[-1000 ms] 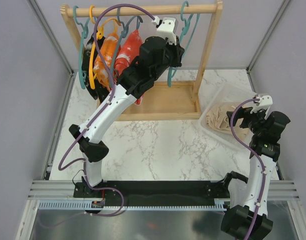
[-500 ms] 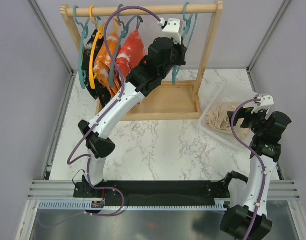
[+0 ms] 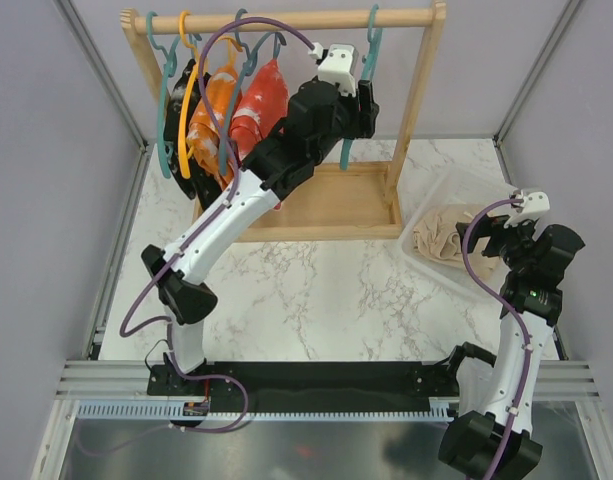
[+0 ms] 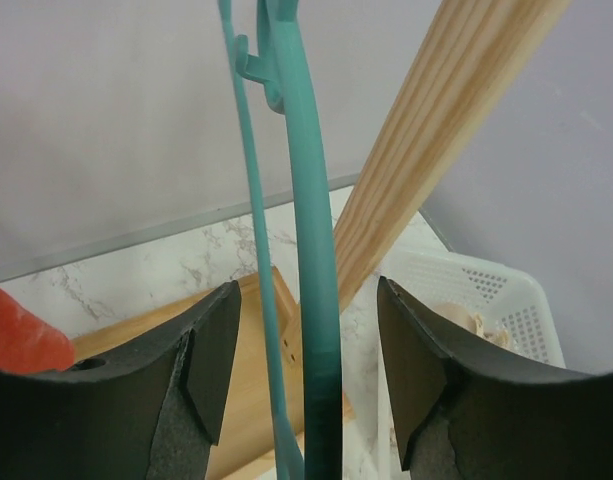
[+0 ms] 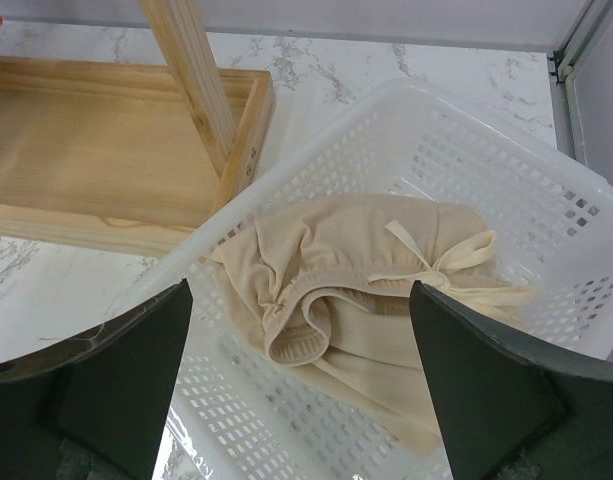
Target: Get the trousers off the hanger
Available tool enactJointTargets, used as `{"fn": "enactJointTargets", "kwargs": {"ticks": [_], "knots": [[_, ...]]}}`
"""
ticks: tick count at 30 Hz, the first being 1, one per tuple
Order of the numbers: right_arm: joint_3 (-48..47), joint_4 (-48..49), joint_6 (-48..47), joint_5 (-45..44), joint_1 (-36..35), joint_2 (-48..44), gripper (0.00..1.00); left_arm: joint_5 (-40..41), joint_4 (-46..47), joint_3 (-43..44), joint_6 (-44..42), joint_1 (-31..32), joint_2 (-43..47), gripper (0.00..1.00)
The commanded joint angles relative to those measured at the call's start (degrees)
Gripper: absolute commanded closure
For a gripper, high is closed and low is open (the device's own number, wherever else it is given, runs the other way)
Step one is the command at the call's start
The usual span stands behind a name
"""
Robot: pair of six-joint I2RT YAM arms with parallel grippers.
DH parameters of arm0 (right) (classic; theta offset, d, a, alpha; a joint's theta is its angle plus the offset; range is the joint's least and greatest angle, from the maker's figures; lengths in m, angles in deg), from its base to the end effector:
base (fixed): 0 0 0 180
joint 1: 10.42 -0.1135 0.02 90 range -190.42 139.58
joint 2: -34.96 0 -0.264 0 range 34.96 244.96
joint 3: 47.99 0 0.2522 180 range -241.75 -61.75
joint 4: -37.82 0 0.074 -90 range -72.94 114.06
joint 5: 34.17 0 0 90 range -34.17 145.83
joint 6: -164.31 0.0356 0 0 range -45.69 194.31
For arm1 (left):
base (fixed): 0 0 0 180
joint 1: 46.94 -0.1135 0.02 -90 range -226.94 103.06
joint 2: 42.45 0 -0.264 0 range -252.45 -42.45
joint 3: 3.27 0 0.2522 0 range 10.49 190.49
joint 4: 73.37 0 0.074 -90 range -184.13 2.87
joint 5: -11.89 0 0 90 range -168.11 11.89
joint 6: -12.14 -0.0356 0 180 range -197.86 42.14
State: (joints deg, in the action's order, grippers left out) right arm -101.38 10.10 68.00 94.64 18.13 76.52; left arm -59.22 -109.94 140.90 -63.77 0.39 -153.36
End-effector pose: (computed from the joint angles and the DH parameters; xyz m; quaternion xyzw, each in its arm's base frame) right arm 0.1575 -0.0603 0.3125 -0.0513 0.7772 0.0827 0.6217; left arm 0.3017 -0.3103 0.4922 0.0973 0.7196 -0.2432 0.6431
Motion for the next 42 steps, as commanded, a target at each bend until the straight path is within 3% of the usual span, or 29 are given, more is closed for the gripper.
{"fn": "enactJointTargets", "kwargs": {"ticks": [1, 11, 20, 22, 28, 31, 42], "knots": [[-0.4, 1.6, -0.8, 2.1, 0.4, -0.8, 0.02, -2.2, 1.4, -2.3, 1.8, 0.0, 8.7, 0.35], [-0.4, 1.6, -0.5, 2.7, 0.5, -1.0, 0.02, -6.4, -8.3, -5.2, 0.4, 0.0, 17.8, 0.30], [-0.3, 1.6, -0.6, 2.8, 0.7, -1.0, 0.02, 3.1, -17.3, -3.9, -5.5, -1.4, 24.7, 0.28], [-0.3, 1.6, -0.6, 2.9, 0.7, -1.0, 0.02, 2.5, -20.9, -2.9, -5.0, -3.1, 25.7, 0.28], [-0.3, 1.6, -0.5, 3.2, 0.8, -1.2, 0.02, -9.4, -27.2, -2.3, 1.4, -18.8, 27.5, 0.32], [-0.3, 1.6, -0.6, 3.3, 0.9, -1.4, 0.02, -12.7, -27.6, -2.9, 2.6, -22.6, 27.9, 0.33], [-0.2, 1.6, -0.5, 3.7, 1.2, -1.5, 0.02, -16.6, -27.6, -0.9, 3.3, -26.6, 22.3, 0.40]]}}
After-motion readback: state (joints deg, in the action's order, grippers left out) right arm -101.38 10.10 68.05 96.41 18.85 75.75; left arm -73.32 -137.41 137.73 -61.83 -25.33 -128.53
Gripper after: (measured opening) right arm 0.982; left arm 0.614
